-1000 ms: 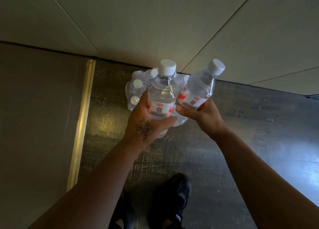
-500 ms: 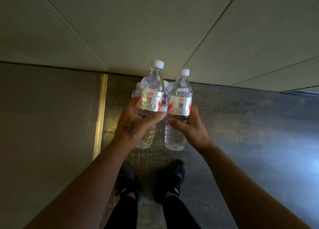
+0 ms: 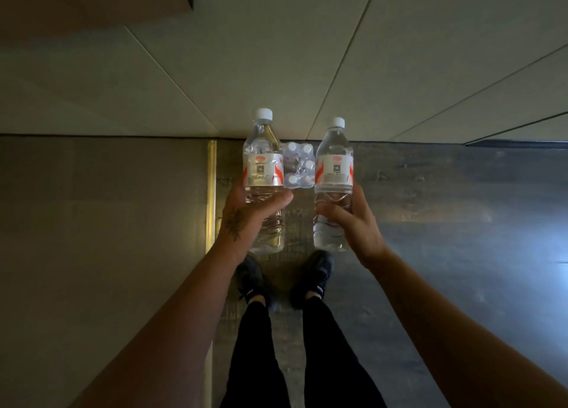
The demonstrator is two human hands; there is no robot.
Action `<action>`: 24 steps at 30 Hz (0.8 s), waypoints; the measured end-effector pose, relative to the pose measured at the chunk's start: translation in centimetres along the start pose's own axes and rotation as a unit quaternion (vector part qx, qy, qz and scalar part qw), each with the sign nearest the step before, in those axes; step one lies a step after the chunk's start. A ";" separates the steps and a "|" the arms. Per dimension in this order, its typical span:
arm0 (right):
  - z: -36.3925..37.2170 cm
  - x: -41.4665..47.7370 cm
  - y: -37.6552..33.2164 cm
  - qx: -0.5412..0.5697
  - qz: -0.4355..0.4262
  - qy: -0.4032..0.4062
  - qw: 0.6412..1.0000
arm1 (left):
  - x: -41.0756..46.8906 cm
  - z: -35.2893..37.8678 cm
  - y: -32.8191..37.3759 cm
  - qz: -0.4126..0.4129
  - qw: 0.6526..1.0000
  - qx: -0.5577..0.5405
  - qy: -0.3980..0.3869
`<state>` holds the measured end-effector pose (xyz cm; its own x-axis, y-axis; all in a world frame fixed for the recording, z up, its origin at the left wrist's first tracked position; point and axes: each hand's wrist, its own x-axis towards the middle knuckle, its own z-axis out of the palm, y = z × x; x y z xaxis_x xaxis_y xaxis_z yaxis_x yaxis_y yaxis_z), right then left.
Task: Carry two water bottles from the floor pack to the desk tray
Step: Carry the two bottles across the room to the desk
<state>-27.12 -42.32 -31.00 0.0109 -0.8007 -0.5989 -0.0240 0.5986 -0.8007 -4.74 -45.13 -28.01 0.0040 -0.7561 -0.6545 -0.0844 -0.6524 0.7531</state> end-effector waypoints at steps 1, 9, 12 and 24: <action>0.0 -1.2 -0.7 -0.001 -0.004 0.008 1.000 | -0.9 -0.2 0.5 0.004 1.000 0.001 -0.003; 0.6 -7.1 -4.9 0.024 -0.013 0.011 1.000 | -7.0 -0.8 4.8 0.015 0.999 0.003 -0.036; 0.7 -8.2 -5.4 0.025 -0.025 0.016 0.999 | -8.4 -0.8 5.4 0.018 0.999 0.005 -0.032; -0.3 -11.8 -5.9 0.034 -0.045 0.052 0.997 | -10.5 0.3 7.5 0.028 0.998 0.022 -0.043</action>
<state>-27.42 -36.37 -19.17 -0.0934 -0.8477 -0.5221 0.0411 0.5207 -0.8528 -5.67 -42.03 -15.49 -0.0879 -0.7824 -0.6165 -0.1253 -0.6053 0.7861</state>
